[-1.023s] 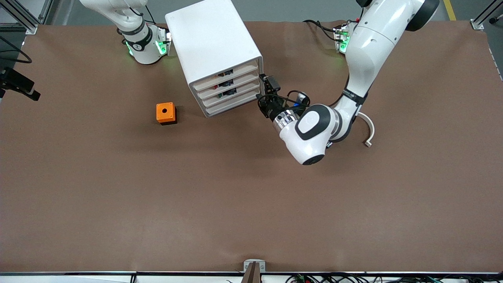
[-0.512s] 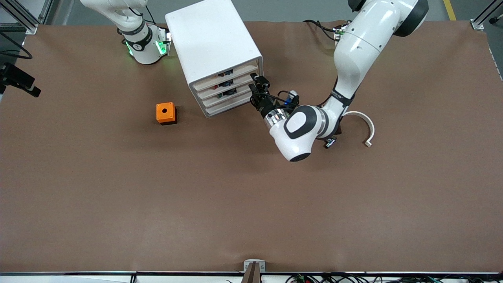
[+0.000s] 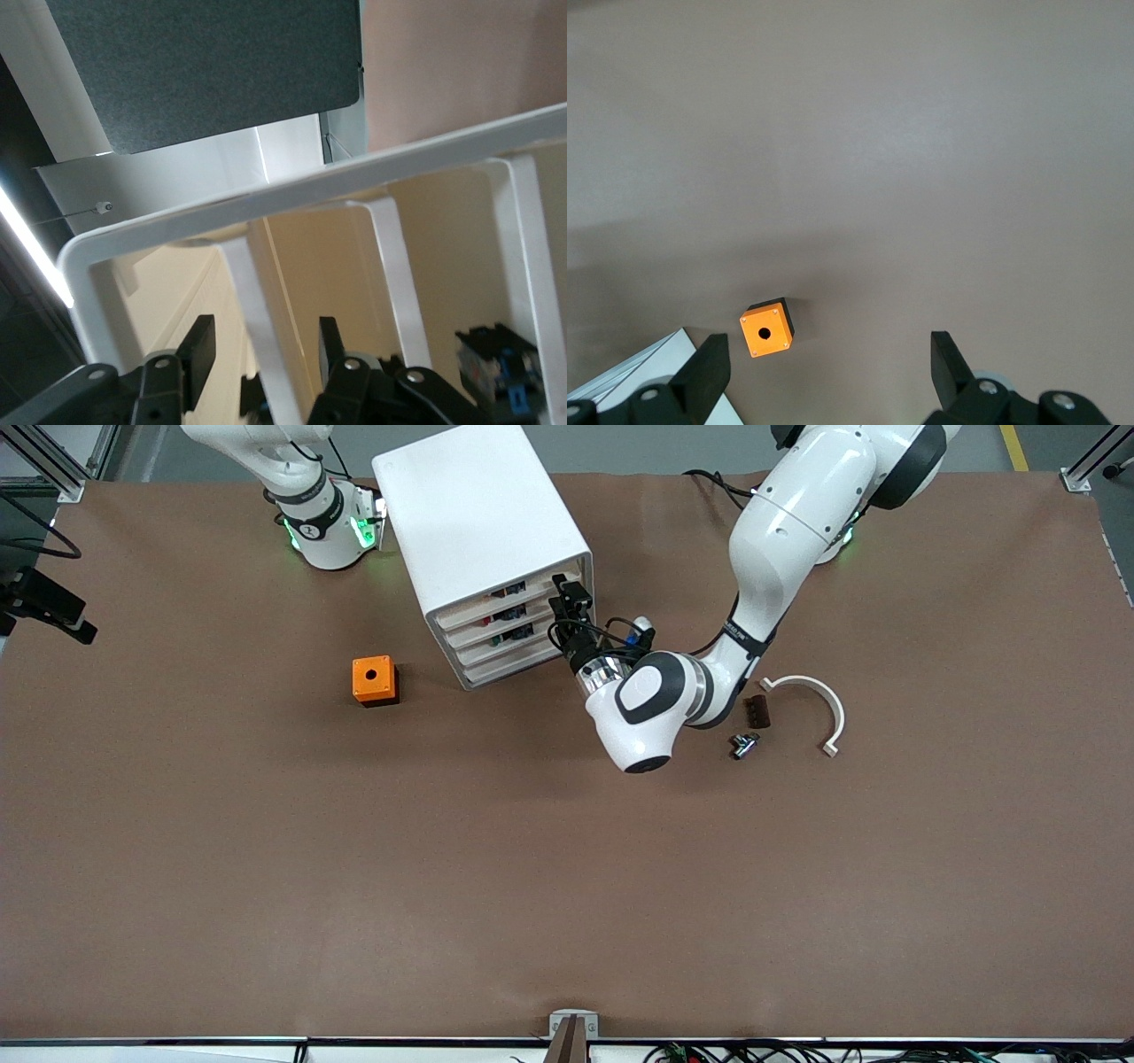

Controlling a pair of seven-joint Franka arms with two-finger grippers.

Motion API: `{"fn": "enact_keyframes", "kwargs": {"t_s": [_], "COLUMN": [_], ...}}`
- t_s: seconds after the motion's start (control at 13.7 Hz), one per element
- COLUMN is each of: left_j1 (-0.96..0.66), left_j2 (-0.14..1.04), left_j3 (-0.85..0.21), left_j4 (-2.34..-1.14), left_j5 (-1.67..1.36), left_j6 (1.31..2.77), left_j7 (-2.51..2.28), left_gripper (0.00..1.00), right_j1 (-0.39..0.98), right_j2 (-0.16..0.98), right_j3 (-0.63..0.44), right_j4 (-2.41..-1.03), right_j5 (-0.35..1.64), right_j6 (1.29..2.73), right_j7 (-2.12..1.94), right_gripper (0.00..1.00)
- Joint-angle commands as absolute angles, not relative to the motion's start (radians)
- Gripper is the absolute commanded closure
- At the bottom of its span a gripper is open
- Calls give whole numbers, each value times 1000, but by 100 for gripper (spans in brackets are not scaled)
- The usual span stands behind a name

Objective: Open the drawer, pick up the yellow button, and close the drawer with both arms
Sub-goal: 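Pull the drawer out of the cabinet with the left gripper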

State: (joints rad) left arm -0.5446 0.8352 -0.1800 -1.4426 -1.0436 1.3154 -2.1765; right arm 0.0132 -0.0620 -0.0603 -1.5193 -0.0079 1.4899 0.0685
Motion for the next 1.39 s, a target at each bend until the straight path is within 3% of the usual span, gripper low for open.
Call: {"fn": "enact_keyframes", "kwargs": {"t_s": [0.0,0.29,0.44,1.32], "left_j1": [-564,-572,-569,-424], "left_j2": [844,856,854,862], "left_j3": [-181,-196,-196,-184], "left_j4": [-1447,-1445,-1445,-1433], "left_j5": [-1068,-1072,-1071,-1071], "left_j6": [1308,1308,1308,1312], "left_j7": [-2195,-2194,-2195,-2194], "left_gripper": [51,79,87,85], "right_j1": [9,3,-2,0], "right_j2": [-78,-77,-77,-77], "right_j3": [-35,-40,-43,-43], "right_j4": [-1525,-1525,-1525,-1526], "right_j5": [-34,-31,-29,-31], "right_j6": [1491,1497,1494,1486], "right_j7": [87,78,75,90], "right_gripper": [0,0,0,0]}}
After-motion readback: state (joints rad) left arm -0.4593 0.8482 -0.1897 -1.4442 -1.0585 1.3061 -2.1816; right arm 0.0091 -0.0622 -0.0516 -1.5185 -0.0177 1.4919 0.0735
